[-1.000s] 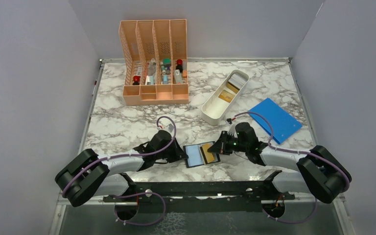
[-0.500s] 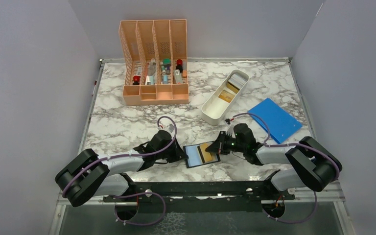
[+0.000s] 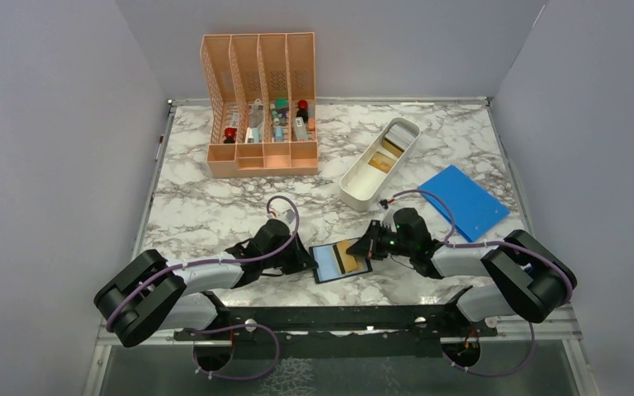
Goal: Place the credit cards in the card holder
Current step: Insert the credit card into the card holder.
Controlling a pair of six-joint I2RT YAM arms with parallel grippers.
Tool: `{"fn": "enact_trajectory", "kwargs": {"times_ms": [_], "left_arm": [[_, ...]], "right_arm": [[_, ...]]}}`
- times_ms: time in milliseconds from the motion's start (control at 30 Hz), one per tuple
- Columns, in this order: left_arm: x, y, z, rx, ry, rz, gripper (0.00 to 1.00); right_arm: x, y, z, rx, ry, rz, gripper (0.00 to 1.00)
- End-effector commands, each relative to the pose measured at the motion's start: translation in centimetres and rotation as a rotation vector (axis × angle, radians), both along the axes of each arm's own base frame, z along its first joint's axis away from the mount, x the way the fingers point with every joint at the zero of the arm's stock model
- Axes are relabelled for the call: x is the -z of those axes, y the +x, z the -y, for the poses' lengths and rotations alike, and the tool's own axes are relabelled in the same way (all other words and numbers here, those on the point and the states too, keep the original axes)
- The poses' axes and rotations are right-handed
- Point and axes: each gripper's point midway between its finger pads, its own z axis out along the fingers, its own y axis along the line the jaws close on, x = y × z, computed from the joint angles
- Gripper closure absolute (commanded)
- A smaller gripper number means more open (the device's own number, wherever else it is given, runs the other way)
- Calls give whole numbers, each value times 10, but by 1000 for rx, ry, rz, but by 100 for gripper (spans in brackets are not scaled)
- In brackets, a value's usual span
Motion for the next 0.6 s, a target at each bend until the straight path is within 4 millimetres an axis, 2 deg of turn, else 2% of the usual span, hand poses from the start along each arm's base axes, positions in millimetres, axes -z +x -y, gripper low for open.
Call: {"fn": "enact_trajectory", "kwargs": {"times_ms": [0, 367, 567], "left_arm": [[0, -6, 1, 32, -13, -6, 92], [0, -7, -1, 31, -14, -4, 92], [0, -7, 0, 33, -13, -4, 92]], "right_arm": [[0, 13, 1, 27, -38, 62, 99], [-3, 20, 3, 41, -42, 114, 99], [2, 14, 7, 38, -38, 122, 99]]}}
